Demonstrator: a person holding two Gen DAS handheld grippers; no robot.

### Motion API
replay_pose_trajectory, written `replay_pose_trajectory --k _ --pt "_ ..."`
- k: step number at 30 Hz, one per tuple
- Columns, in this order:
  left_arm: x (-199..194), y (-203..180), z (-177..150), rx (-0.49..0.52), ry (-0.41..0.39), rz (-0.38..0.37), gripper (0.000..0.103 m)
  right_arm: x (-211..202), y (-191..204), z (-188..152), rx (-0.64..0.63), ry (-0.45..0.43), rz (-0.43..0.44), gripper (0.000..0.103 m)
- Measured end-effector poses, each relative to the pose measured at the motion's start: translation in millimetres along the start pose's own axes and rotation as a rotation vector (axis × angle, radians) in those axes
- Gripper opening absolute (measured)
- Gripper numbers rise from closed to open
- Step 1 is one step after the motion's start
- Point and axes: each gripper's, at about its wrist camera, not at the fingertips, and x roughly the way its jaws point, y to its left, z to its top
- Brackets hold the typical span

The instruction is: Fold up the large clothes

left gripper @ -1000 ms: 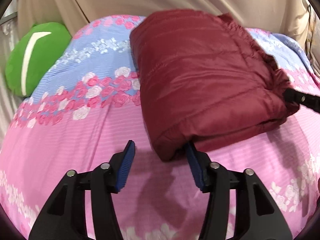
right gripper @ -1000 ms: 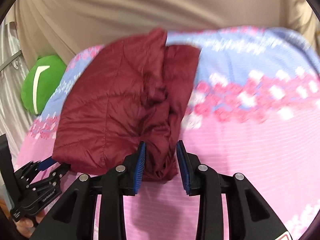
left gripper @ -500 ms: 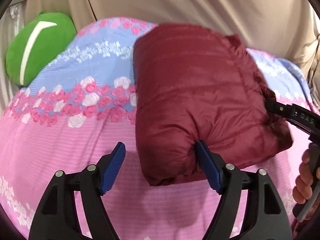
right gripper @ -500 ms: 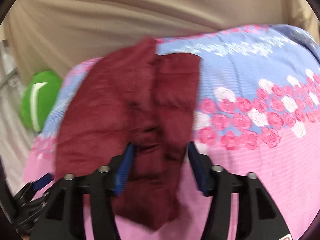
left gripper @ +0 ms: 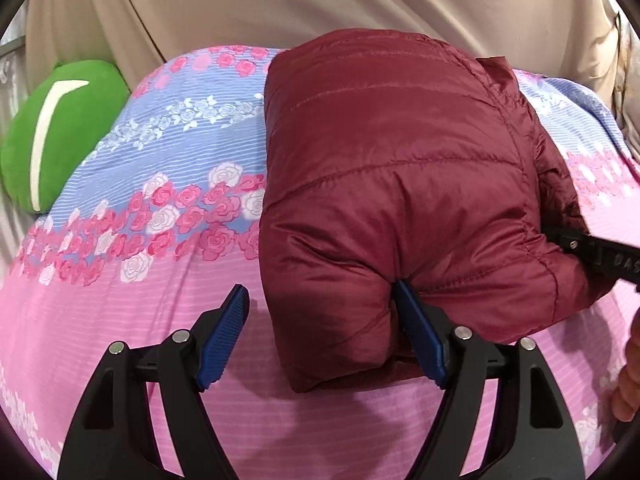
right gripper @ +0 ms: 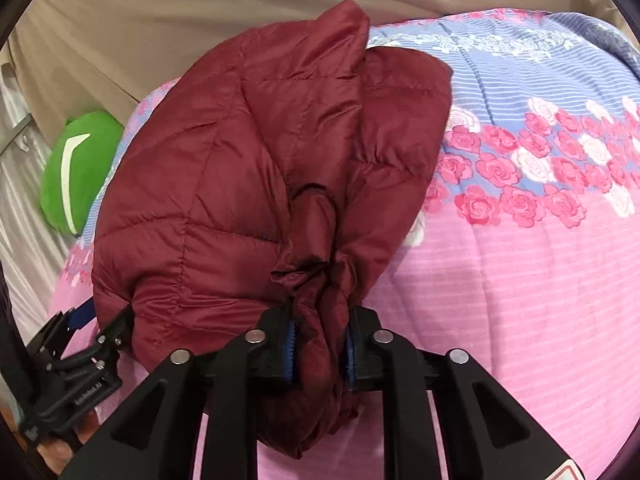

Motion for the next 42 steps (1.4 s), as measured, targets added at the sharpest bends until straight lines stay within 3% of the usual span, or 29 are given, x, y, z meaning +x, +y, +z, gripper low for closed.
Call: replay_pose_trajectory --k 4,6,8,12,18,31,42 --pt "-14.1 -2.8 -6.8 -0.017 -0.031 0.027 0.074 -31.2 1.9 -6.3 0.022 -0.060 -0.047 0.031" --pt "-20.9 -4.5 -11.5 -0.027 -0.040 0.033 0.074 -52.5 9.9 -15.2 -0.013 -0.117 -0.119 0.043" --pt "-27.1 -5.4 -14.6 -0.045 -0.050 0.045 0.086 -68.2 18.8 -26.4 -0.050 -0.157 -0.173 0.059" --pt "-41.4 -7.1 -24.1 -0.101 -0.079 0.054 0.090 -83.0 34.6 -54.9 -0.134 -0.198 -0.260 0.067" --pt "-64.5 -18.7 -42.1 -0.111 -0.112 0.085 0.092 -76.2 29.9 -87.0 -0.141 -0.163 -0.291 0.068" --pt "-77.3 -33.9 -57.4 -0.095 -0.115 0.112 0.096 -79.8 47.1 -102.0 -0.184 -0.200 -0.303 0.072" --pt "-75.3 -34.7 -57.5 -0.090 -0.104 0.135 0.096 -75.4 47.9 -103.8 -0.180 -0.181 -0.310 0.073"
